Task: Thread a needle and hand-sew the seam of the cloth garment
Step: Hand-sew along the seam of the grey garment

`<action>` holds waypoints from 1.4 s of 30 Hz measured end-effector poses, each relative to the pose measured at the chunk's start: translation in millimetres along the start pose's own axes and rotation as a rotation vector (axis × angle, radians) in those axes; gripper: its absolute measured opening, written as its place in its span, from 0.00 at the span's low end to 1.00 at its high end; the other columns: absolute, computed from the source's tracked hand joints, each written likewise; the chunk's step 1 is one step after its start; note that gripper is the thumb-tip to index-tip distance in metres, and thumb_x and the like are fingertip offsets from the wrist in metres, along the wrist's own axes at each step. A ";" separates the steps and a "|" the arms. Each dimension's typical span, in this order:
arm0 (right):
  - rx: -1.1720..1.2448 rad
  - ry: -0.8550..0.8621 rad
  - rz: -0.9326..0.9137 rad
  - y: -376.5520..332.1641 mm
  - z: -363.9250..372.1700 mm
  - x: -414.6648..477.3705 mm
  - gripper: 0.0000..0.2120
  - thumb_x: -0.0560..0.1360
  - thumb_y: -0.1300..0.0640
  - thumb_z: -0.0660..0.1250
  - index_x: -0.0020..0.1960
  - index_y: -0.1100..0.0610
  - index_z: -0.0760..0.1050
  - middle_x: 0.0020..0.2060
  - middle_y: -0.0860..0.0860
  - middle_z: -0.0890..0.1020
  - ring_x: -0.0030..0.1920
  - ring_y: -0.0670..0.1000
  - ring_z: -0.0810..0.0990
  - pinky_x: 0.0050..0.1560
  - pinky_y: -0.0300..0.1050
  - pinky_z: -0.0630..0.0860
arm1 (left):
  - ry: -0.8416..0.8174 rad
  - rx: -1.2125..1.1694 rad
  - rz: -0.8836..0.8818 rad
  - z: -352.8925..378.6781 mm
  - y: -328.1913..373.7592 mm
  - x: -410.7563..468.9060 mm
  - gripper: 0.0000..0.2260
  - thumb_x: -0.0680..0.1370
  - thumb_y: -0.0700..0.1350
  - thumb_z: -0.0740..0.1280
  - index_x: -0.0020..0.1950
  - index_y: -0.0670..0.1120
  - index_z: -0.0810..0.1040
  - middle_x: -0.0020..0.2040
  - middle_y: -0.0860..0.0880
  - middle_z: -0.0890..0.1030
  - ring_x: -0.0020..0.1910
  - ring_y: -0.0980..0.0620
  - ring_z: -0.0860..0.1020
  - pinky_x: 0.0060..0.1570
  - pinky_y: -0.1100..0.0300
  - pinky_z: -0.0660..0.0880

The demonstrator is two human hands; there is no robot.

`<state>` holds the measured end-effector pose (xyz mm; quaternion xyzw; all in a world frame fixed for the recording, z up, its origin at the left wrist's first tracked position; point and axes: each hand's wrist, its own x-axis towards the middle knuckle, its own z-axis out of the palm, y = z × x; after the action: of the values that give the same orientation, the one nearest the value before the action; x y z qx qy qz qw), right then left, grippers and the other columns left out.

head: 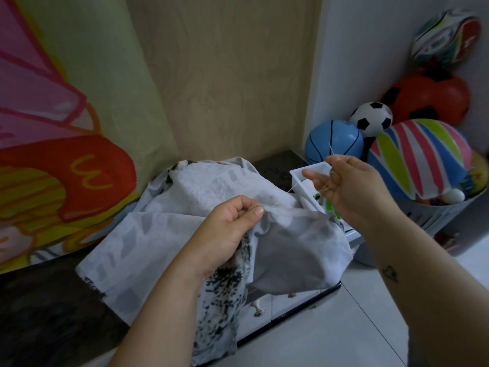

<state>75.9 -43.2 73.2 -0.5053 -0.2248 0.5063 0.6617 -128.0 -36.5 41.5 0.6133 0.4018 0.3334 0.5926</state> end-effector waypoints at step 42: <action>-1.401 -0.627 -0.337 1.5 -6.2 -13.6 0.08 0.76 0.52 0.65 0.43 0.38 0.75 0.40 0.33 0.77 0.41 0.31 0.75 0.40 0.21 0.69 | 0.114 0.251 0.089 2.4 4.2 -1.8 0.14 0.73 0.43 0.72 0.33 0.61 0.83 0.37 0.58 0.84 0.41 0.61 0.81 0.48 0.64 0.75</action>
<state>75.0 -58.1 72.3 -0.5976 -0.7415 0.2583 0.1626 -126.2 -39.1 45.6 0.6798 0.4457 0.3409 0.4722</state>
